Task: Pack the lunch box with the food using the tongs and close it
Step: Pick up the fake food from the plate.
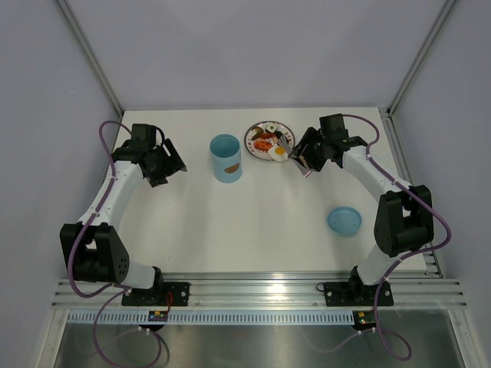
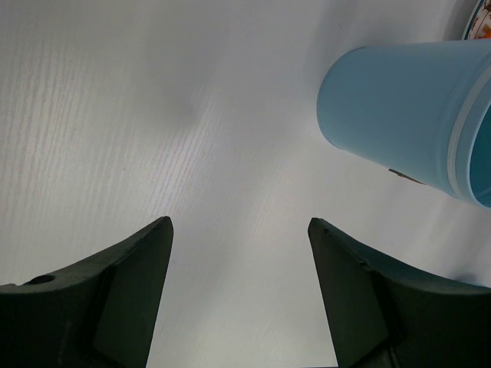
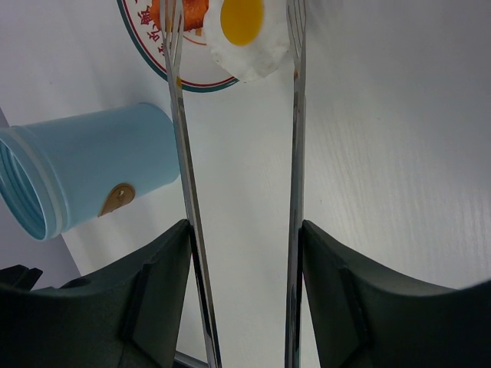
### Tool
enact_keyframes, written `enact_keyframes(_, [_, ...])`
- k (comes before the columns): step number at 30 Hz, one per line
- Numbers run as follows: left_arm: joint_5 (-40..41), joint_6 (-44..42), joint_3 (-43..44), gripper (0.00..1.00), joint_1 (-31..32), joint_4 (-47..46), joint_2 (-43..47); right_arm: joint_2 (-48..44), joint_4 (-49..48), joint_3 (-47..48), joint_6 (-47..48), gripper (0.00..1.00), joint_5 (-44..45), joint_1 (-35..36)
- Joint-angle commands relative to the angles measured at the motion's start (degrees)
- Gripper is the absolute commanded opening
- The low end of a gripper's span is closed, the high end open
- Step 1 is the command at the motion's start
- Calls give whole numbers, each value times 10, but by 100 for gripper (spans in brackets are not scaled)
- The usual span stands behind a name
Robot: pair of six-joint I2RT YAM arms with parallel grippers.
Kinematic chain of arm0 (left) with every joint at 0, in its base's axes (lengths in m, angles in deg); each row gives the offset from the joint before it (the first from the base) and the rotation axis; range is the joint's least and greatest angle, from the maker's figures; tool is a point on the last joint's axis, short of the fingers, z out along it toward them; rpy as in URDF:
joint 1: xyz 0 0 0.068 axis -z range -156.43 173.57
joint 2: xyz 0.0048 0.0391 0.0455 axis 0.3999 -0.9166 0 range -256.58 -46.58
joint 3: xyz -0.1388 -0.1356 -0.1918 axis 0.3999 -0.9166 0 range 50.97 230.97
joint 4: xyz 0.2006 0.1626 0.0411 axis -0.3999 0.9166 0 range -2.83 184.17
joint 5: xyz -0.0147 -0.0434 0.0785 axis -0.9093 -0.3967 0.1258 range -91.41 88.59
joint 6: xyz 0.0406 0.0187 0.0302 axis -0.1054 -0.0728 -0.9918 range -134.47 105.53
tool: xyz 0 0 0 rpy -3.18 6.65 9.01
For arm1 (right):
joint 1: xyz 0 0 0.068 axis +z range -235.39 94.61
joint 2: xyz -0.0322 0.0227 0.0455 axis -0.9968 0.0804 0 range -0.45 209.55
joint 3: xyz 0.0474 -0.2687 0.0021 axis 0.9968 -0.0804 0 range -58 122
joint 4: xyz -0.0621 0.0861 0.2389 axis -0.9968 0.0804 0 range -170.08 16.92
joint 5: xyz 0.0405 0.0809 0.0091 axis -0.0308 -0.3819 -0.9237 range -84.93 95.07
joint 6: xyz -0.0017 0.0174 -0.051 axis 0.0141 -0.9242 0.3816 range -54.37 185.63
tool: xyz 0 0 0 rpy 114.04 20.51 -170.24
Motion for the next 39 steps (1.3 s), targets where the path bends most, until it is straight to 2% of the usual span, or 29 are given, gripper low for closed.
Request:
enact_keyframes(1, [-3,-10,-2,75,-3,-20,4,-24,-20,-1,-5,64,5,-4])
enact_keyframes(13, [-6,-8,-4,75,-3,-21,4,-63,-9,-27,3,64,36,-4])
enact_keyframes(28, [-7,-8,-5,75,-3,-20,6,-16,-47,-33,-10,64,-35,-3])
enact_keyframes(39, [-6,-8,-3,75,-3,-18,5,-29,-62,-32,-10,63,-47,-3])
